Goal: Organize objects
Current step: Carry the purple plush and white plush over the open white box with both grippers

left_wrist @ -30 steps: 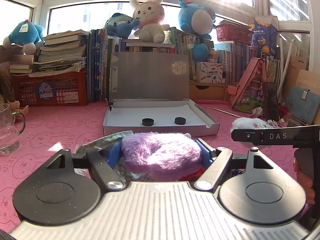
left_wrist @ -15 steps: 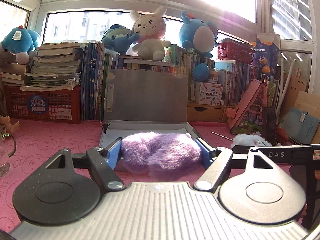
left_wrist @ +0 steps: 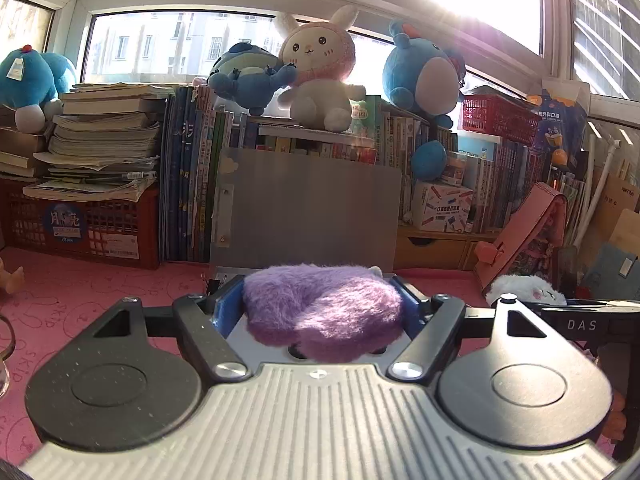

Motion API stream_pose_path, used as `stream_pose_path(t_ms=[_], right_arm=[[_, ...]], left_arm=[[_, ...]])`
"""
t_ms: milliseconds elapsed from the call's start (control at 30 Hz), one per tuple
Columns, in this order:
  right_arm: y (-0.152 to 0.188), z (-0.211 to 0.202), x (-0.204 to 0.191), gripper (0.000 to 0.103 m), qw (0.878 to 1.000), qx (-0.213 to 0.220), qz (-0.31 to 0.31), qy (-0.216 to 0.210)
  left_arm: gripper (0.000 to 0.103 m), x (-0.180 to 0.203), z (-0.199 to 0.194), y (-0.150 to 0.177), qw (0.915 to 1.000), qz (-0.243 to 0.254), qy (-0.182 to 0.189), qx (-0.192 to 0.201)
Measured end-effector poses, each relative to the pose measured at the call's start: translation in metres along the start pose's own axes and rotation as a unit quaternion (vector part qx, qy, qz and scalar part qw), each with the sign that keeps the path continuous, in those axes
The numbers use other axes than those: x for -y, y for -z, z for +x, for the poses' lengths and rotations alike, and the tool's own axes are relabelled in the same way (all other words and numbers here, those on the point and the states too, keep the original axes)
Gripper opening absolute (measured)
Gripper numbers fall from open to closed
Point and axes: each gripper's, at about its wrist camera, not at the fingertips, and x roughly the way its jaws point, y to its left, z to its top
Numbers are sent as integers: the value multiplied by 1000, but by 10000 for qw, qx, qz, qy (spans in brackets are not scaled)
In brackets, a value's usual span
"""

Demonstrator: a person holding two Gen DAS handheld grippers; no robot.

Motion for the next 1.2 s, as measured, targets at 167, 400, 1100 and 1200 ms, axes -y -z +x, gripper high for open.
stream_pose_path(t_ms=[167, 400, 1100, 1200], right_arm=[[-15, 23, -3, 84, 9999, -140, 38, -47], [-20, 62, -9, 84, 9989, -460, 98, -81], [13, 132, -8, 84, 9934, -1115, 275, 13], [16, 136, -14, 85, 9936, -1126, 113, 72]], left_arm=[[80, -4, 30, -11, 9999, -55, -76, -132], [80, -8, 80, -4, 9984, -19, -378, -413], [80, -38, 146, 38, 9906, -127, -821, -1086], [80, -39, 150, 40, 9898, -96, -854, -1133]])
